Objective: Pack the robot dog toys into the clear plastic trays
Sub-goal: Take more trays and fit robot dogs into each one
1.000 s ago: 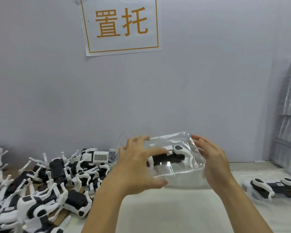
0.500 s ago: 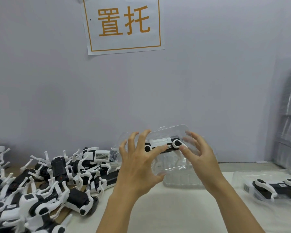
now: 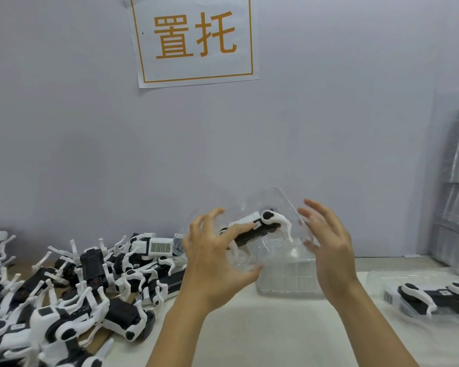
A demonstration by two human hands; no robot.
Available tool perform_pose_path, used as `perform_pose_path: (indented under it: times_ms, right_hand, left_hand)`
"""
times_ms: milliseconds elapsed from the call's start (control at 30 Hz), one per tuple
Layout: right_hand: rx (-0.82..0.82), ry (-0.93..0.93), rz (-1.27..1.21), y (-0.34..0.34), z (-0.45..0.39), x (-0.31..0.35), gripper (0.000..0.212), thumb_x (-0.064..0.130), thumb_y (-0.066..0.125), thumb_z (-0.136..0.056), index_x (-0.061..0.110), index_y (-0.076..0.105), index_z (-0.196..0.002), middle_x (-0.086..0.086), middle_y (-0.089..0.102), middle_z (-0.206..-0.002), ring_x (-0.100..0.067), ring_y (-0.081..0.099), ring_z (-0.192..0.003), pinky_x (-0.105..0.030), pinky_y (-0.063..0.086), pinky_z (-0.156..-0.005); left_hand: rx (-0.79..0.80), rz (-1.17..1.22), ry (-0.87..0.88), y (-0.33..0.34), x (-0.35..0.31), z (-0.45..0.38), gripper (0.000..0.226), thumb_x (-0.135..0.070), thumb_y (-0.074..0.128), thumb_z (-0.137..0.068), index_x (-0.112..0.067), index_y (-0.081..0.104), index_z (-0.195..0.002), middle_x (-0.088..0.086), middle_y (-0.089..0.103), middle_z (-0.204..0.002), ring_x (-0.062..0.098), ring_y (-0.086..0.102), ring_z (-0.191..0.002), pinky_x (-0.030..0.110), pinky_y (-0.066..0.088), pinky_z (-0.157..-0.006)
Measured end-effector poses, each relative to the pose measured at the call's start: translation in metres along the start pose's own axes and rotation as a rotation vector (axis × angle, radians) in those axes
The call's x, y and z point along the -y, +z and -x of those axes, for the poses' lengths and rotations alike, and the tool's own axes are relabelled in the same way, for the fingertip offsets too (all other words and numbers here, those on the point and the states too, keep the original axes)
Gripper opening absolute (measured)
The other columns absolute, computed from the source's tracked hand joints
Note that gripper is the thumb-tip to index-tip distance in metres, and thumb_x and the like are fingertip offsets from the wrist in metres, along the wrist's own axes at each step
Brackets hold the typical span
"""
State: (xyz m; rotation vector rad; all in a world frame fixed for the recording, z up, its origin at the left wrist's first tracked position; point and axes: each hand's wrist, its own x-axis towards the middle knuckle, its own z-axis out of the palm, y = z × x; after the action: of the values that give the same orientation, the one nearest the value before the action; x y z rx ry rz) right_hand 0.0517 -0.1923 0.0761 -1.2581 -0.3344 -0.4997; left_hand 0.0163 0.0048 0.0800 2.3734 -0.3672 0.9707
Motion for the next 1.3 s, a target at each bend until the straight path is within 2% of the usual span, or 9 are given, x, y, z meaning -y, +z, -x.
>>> perform_pose_path:
  times_ms: [233,367,500,600,700,833,1000,1133,1300]
  right_hand:
    - [-0.074,0.065,-0.082,-0.003,-0.002,0.006,0.028,0.020,0.047,-0.101,0.031,0.070,-0.113,0.006,0.072,-0.115,-0.016,0.065,-0.112,-0.034,0.047,-0.084]
    - [0.066,0.014,0.052,0.007,0.004,0.008,0.025,0.011,0.059,-0.097,0.028,0.075,-0.103,0.003,0.074,-0.104,-0.016,0.068,-0.101,-0.026,0.051,-0.081]
    - [0.237,-0.056,0.178,0.024,0.010,0.013,0.016,0.013,0.074,-0.087,0.028,0.079,-0.090,0.005,0.073,-0.085,-0.016,0.065,-0.082,-0.020,0.051,-0.074]
    - [0.307,-0.102,0.242,0.033,0.012,0.018,0.016,0.027,0.084,-0.074,0.034,0.080,-0.087,0.014,0.060,-0.073,-0.020,0.055,-0.075,-0.018,0.047,-0.070]
    - [0.343,-0.168,0.344,0.039,0.013,0.023,0.023,0.046,0.082,-0.060,0.044,0.079,-0.083,0.009,0.056,-0.081,-0.019,0.051,-0.077,-0.018,0.044,-0.073]
    - [0.340,-0.190,0.380,0.043,0.016,0.023,0.023,0.050,0.082,-0.057,0.048,0.078,-0.080,-0.005,0.055,-0.090,-0.018,0.047,-0.076,-0.015,0.041,-0.073]
    - [0.327,-0.155,0.459,0.040,0.015,0.017,0.021,0.047,0.084,-0.061,0.044,0.078,-0.081,0.002,0.058,-0.088,-0.013,0.051,-0.076,-0.013,0.042,-0.071]
    - [0.248,-0.151,0.531,0.028,0.010,0.013,0.012,0.024,0.081,-0.081,0.036,0.079,-0.080,0.009,0.065,-0.085,-0.012,0.055,-0.073,-0.016,0.046,-0.067]
    - [-0.142,-0.168,0.371,-0.002,-0.006,0.027,0.033,0.005,0.060,-0.092,0.031,0.076,-0.082,0.009,0.071,-0.077,-0.014,0.057,-0.065,-0.010,0.044,-0.056]
  left_hand:
    - [-0.050,0.924,-0.345,-0.005,0.005,0.001,0.062,-0.058,0.076,-0.063,-0.043,0.064,-0.121,-0.012,0.065,-0.126,0.007,0.059,-0.120,0.048,0.041,-0.107]
    - [0.045,1.488,-0.539,-0.006,0.006,0.007,0.060,-0.056,0.077,-0.069,-0.032,0.068,-0.124,0.007,0.069,-0.124,0.030,0.068,-0.109,0.049,0.053,-0.084]
    - [0.039,1.788,-0.696,0.001,0.010,0.015,0.069,-0.056,0.075,-0.071,-0.021,0.065,-0.129,0.021,0.059,-0.135,0.047,0.062,-0.112,0.063,0.048,-0.091]
    - [0.057,1.813,-0.675,0.000,0.011,0.016,0.083,-0.060,0.081,-0.064,-0.021,0.060,-0.135,0.023,0.055,-0.139,0.050,0.055,-0.121,0.065,0.045,-0.093]
    - [0.084,1.842,-0.654,0.000,0.016,0.017,0.085,-0.061,0.083,-0.062,-0.022,0.060,-0.135,0.024,0.052,-0.141,0.052,0.054,-0.121,0.066,0.044,-0.092]
    - [0.084,1.818,-0.659,0.003,0.019,0.016,0.089,-0.062,0.084,-0.059,-0.024,0.060,-0.135,0.022,0.053,-0.142,0.050,0.054,-0.124,0.066,0.044,-0.093]
    - [0.085,1.741,-0.609,0.002,0.025,0.015,0.075,-0.058,0.084,-0.063,-0.025,0.066,-0.128,0.016,0.063,-0.131,0.042,0.064,-0.111,0.064,0.047,-0.093]
    - [0.166,1.439,-0.545,-0.007,0.031,0.015,0.071,-0.055,0.083,-0.063,-0.029,0.066,-0.127,0.012,0.066,-0.127,0.033,0.065,-0.109,0.055,0.049,-0.089]
    - [0.437,0.820,-0.420,-0.019,0.032,0.012,0.059,-0.057,0.077,-0.057,-0.042,0.069,-0.114,-0.009,0.068,-0.121,0.014,0.064,-0.112,0.034,0.045,-0.087]
